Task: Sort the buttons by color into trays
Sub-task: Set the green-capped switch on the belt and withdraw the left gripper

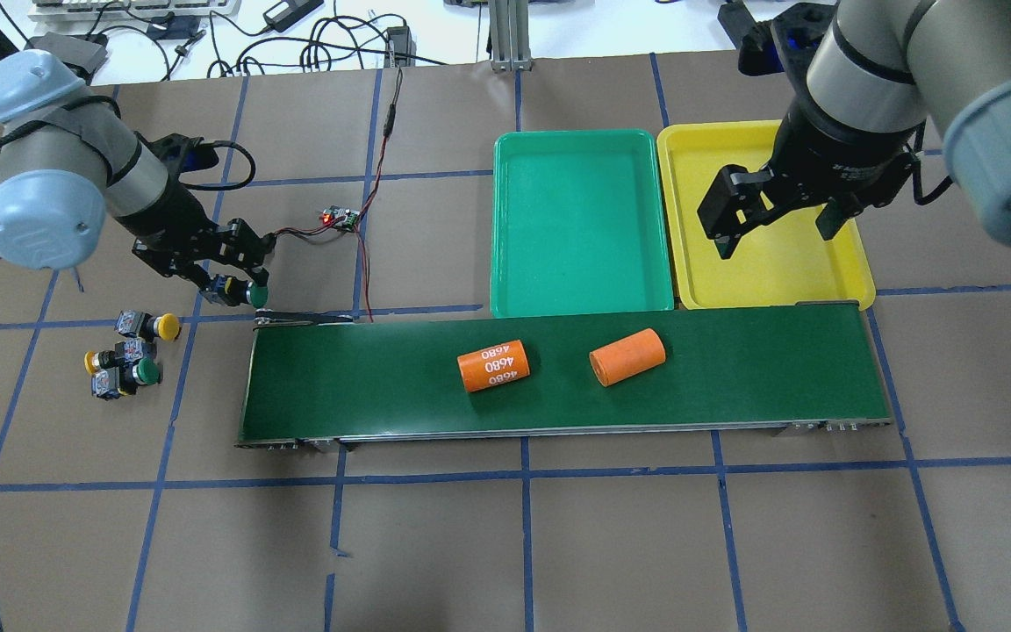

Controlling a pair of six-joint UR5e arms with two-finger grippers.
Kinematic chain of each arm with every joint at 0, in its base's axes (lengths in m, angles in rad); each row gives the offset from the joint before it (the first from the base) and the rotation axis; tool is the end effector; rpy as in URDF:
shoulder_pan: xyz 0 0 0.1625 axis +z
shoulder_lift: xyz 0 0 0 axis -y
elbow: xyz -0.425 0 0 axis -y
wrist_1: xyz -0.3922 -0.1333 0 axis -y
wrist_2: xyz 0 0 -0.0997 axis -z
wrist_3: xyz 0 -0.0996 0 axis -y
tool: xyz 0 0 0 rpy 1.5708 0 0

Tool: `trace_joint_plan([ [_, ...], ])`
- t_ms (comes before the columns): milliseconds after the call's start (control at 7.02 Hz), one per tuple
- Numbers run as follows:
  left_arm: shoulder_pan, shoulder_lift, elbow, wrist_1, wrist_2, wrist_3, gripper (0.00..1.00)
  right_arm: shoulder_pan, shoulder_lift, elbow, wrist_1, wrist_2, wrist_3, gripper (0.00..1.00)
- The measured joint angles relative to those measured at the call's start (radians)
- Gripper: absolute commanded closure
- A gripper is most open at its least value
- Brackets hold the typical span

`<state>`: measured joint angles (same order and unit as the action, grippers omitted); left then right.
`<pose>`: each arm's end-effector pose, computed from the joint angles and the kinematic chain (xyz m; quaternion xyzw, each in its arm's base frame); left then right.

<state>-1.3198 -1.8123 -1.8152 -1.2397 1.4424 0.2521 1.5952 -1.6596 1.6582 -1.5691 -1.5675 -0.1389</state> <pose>-0.0094 -0.5513 0.2790 0.0044 -0.9950 -0.0588 0.0812 0.1447 -0.4508 0.4867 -0.0816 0.9967 0.0001 0.0017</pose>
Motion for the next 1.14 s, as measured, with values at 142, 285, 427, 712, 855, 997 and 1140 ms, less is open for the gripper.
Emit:
trace_joint_plan([
  [142,-0.055,0.061,-0.056,0.001,0.001,-0.115,0.85,0.0,0.001,0.0,-0.005,-0.002,-0.001,0.0],
  [285,-0.109,0.108,-0.114,0.008,0.0,-0.203,0.73,0.0,0.002,-0.001,-0.008,-0.002,0.001,0.0],
  [427,-0.156,0.129,-0.169,0.049,0.0,-0.249,0.16,-0.003,0.004,-0.008,-0.01,-0.001,0.007,0.0],
  [712,-0.204,0.123,-0.221,0.197,0.003,-0.275,0.0,-0.006,0.014,-0.043,0.007,0.008,0.034,0.0],
  [855,-0.205,0.13,-0.219,0.216,0.004,-0.276,0.0,-0.006,0.016,-0.05,0.024,0.01,0.074,0.0],
  [997,-0.196,0.141,-0.204,0.208,0.005,-0.274,0.0,-0.005,0.016,-0.05,0.034,0.011,0.123,0.0],
  [1140,-0.172,0.143,-0.178,0.179,0.013,-0.269,0.0,-0.005,0.014,-0.048,0.041,0.01,0.155,0.0],
])
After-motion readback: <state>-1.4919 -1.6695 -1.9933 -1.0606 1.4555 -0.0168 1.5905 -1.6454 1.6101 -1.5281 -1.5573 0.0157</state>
